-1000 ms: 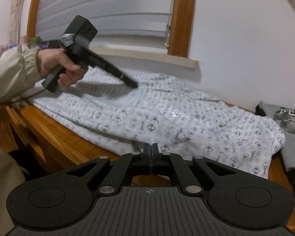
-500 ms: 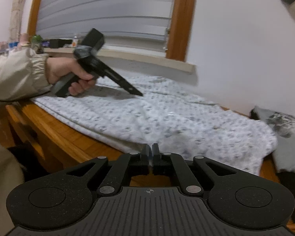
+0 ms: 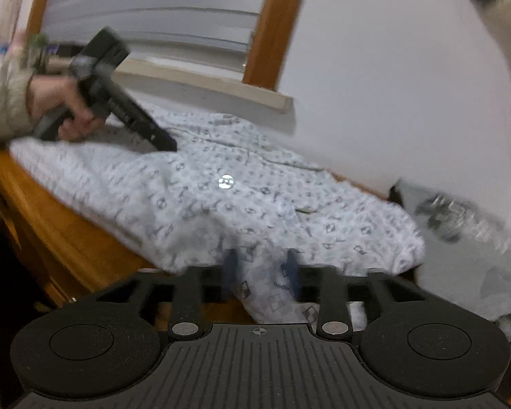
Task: Fold clothes
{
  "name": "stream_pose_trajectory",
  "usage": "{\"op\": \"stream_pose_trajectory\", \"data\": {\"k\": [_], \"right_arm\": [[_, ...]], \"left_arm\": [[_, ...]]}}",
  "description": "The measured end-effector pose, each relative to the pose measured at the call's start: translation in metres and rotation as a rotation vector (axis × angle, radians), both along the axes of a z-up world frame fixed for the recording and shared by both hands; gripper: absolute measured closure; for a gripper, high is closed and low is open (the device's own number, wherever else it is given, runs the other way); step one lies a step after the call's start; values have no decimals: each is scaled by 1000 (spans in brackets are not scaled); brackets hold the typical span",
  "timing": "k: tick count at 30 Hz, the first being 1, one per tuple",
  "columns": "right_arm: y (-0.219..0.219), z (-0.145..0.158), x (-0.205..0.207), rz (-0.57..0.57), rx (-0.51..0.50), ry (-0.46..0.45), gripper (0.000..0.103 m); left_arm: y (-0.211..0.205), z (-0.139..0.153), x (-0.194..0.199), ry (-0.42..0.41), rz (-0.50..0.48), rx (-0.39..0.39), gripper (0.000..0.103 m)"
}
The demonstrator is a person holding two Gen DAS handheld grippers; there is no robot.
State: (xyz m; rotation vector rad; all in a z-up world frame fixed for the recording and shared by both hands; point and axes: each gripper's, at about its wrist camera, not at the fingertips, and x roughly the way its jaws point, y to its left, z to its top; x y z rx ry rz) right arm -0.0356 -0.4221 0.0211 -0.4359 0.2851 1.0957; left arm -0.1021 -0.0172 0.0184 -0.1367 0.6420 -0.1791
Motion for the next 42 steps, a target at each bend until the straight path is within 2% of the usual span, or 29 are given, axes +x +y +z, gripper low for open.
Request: {"op": "stream_pose_trajectory", "data": {"k": [4,7,11,13,16,18,19,21,24,26,27,35,36,40,42], "right_arm": [[1,11,29,-71,105,135,96],[12,2,44,-108,88,230,94],[9,-8,50,-173,119,301,71],[-2,-5,47,-195,169,320,65],[-14,-1,35,-215,197,294,66],[-17,-1,22,-218,176,257,67],[-18,-2,15,-221,165,233,70],[-19,-3,2,-227,145,190,70],[-22,-3,-12,-239,134,144,70],[-25,-3,-18,-242,145,137,70],[-26,-4,-21,-245,153,136,70],[-21,-13,-43,-261,196,131,71],[-19,-15,-45,-272,194,122,71],[-19,-17,-45,-308,176,95,71],[-22,-16,-45,-305,184,96,71]], "left_arm": [[0,0,0,0,1,2,49],[-1,0,0,-2,5,11,48],[-8,8,-11,-52,69,74,47],[-20,17,-18,-75,87,104,45],[-45,31,-32,-137,61,128,48],[-67,37,-39,-173,33,139,66],[-78,39,-43,-190,13,140,71],[-99,41,-48,-218,-37,133,86],[-132,42,-52,-251,-85,180,94],[-150,39,-52,-260,-119,216,95],[-159,37,-53,-261,-139,228,99],[-210,19,-41,-218,-258,346,99],[-216,17,-40,-215,-270,361,96],[-233,6,-25,-195,-302,443,95],[-236,2,-17,-183,-307,463,88]]}}
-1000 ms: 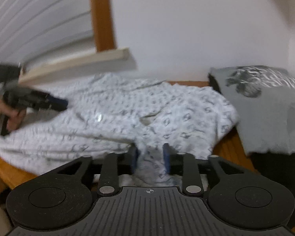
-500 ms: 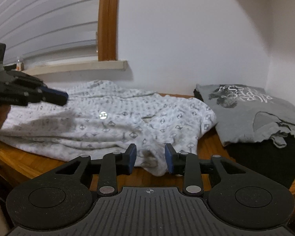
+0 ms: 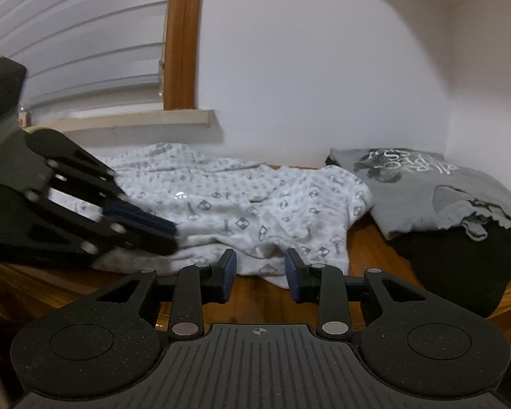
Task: Fold clothes
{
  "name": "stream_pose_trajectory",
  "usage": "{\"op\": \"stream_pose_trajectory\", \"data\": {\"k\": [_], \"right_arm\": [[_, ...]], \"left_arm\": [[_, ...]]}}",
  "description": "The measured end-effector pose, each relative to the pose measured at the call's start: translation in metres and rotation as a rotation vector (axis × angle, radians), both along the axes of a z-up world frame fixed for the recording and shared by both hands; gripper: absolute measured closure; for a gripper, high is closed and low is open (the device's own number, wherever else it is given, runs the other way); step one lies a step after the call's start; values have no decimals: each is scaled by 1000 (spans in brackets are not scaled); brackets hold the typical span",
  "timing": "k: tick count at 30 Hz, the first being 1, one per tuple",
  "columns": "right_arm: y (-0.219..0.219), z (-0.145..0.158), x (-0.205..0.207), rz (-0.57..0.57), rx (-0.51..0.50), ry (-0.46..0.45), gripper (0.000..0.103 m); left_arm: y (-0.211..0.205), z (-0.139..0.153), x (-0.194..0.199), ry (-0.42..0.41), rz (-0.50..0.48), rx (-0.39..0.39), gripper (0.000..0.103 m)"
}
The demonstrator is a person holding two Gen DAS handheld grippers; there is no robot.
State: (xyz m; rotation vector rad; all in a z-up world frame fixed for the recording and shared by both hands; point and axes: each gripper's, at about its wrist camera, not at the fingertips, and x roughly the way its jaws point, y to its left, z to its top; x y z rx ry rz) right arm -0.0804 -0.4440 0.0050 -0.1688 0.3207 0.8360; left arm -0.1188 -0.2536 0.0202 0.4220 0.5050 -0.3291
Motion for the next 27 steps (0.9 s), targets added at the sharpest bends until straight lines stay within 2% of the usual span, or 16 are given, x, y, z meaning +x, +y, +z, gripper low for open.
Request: {"op": "stream_pose_trajectory", "data": {"k": [7,8,9,10,14,18,20,23,24,26,27], "right_arm": [[-1,-4,-2,28,6,16,71],[0,-5,-2,30,7,18,71],[0,-5,-2,33,8,19,71],[1,-6,-3,36,9,21,71],[5,-6,-3,54,28,32,71],[9,-4,-2,78,64,49,71],[15,-3,4,111,103,74,71],[28,-4,14,106,106,66,72],[32,-4,18,92,98,57,73],[33,-5,29,23,92,42,94],[32,-4,36,-9,96,38,94]], "left_arm": [[1,-5,21,32,2,18,84],[2,-4,21,26,-3,14,87],[4,-2,21,17,-9,6,102],[5,0,20,8,-14,-1,102],[23,33,11,-36,-17,-134,102],[34,55,9,-56,-16,-178,102],[37,57,12,-47,-16,-197,102],[38,57,15,-43,-9,-212,102],[38,56,16,-40,-10,-217,102],[37,54,18,-50,7,-211,102],[37,52,19,-48,10,-208,102]]}}
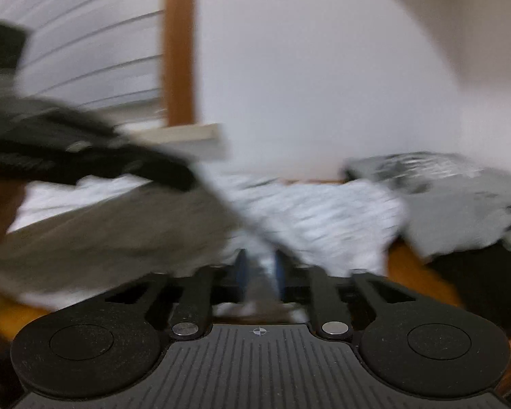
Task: Fold clothes
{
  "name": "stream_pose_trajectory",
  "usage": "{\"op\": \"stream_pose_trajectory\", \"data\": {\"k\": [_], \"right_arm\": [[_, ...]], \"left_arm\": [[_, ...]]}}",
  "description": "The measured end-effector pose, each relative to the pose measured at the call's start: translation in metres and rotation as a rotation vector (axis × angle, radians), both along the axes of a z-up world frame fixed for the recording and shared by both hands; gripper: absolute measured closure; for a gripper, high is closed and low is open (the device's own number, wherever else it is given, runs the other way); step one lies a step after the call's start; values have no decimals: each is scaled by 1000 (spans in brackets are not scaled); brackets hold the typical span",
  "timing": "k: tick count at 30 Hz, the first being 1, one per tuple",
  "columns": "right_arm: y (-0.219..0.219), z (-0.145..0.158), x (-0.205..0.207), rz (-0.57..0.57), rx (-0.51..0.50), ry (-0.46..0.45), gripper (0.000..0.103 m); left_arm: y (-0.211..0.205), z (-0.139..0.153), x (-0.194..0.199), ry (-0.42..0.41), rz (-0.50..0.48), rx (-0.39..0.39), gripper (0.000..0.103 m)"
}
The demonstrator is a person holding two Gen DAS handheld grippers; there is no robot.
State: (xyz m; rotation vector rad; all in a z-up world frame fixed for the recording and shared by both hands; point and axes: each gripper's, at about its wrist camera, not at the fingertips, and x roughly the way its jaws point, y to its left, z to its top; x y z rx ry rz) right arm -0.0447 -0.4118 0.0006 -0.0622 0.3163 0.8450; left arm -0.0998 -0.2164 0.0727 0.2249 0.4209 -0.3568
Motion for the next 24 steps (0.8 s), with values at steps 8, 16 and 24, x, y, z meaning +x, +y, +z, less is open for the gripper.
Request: {"op": "stream_pose_trajectory", "data": {"k": [8,16,24], "right_arm": [[-10,-2,2,32,28,44,90],[12,2,-3,227,9,53,90],[16,-12,9,118,-13,110,90]], "left_arm": [[-6,-6,1,-27,10,33,102],[-3,-1,9,-55,29,70,102],[7,-13,5,91,-60,-81,102]]}}
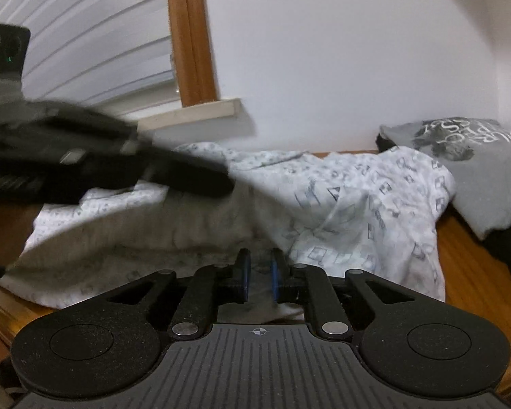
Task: Fold clothes
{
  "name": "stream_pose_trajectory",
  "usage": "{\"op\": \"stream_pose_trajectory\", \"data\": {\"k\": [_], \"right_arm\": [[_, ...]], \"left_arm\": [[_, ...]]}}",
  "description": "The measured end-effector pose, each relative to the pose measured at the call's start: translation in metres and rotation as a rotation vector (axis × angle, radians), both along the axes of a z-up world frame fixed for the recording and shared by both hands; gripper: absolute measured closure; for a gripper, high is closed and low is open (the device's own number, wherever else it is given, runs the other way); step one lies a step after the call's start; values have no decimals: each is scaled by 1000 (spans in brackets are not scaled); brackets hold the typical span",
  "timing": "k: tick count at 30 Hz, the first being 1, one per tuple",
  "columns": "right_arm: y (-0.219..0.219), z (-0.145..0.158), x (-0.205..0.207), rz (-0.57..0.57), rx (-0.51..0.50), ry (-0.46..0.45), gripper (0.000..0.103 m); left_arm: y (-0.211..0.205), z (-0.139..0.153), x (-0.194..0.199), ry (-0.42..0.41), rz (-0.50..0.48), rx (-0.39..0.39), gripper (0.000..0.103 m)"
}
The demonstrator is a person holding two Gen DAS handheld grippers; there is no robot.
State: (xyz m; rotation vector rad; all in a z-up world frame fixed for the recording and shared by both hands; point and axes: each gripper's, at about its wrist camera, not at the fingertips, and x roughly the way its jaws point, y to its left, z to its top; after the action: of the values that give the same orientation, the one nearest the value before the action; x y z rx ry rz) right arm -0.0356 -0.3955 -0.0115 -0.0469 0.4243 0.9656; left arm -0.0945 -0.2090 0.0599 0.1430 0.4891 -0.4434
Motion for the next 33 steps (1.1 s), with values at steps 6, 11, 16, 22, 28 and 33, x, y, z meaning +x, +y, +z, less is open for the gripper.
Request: {"op": "stream_pose_trajectory", "data": {"k": [6,11,16,22,28,33], "right_arm": [[-6,3,-8,71,29,-3,87],[7,5,-16,131,-32,-43,87],[22,6,-12,210,-62,-56,84],[31,10,6,244,-24,-26,81],[19,12,13,97,80,-56,98],[26,5,14,104,-9,-41,94]], "left_arm": [[43,5,-26,-27,85,-28,97],[102,-2,-17,10,235,21,95],[148,-16,-8,81,293,-42,87],[169,-23,-12,82,312,-102,87],[182,-20,-19,79,330,-191,76],[185,-21,-20,119,285,-233,70]]}}
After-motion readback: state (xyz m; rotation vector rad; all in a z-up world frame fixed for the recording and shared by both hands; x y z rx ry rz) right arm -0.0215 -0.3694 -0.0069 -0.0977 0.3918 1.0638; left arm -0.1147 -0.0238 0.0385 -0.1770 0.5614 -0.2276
